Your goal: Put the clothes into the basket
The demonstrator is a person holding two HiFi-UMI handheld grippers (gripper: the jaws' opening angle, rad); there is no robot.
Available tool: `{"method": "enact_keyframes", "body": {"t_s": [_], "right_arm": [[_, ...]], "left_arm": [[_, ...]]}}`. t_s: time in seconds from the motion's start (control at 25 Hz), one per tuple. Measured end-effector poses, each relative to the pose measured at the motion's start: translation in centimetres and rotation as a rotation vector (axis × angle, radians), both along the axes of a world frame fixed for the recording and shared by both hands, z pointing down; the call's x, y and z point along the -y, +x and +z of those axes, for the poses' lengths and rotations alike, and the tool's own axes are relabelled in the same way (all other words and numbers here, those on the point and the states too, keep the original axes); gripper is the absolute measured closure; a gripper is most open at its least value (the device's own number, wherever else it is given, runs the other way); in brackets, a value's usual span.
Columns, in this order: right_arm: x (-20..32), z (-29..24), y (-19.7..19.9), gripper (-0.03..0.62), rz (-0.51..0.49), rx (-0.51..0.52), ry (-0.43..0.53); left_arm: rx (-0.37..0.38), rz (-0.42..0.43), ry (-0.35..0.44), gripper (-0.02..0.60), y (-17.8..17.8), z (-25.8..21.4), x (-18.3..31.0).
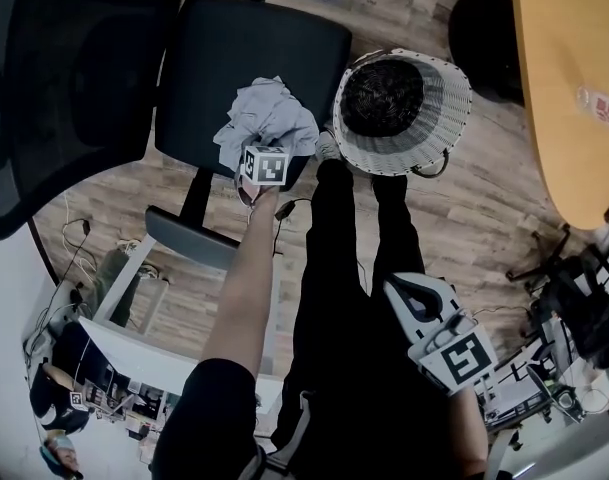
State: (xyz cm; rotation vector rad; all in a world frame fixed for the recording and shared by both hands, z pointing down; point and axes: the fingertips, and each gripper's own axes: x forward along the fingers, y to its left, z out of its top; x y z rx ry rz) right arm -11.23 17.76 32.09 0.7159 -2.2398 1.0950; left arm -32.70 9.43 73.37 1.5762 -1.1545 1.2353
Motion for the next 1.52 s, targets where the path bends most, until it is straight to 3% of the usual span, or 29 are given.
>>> {"method": "enact_keyframes", "body": {"t_s": [0.44, 0.8, 1.24, 1.52], "right_arm": [[0.5, 0.0, 1.8, 0.577, -0.037, 0.065, 0.011], [0.0, 0.7, 5.7, 0.577, -0.011, 0.072, 0.016], [-0.2, 0.6, 10.1, 0.577, 0.091, 0.121, 0.026], [-0.3, 1.0, 13.5, 0.577, 0.154, 0.145, 0.041]], "left_arm": [[-0.066, -0.071, 0.042, 0.517, 2.2, -2.5, -1.1], [-0.111, -0.051, 0.087, 0.523, 7.6, -5.4, -1.7], [-0.177, 0.100, 0.165, 0.525, 15.7, -8.6, -0.8], [-0.228, 0.153, 0.203, 0.526, 20.9, -9.5, 0.6]]}}
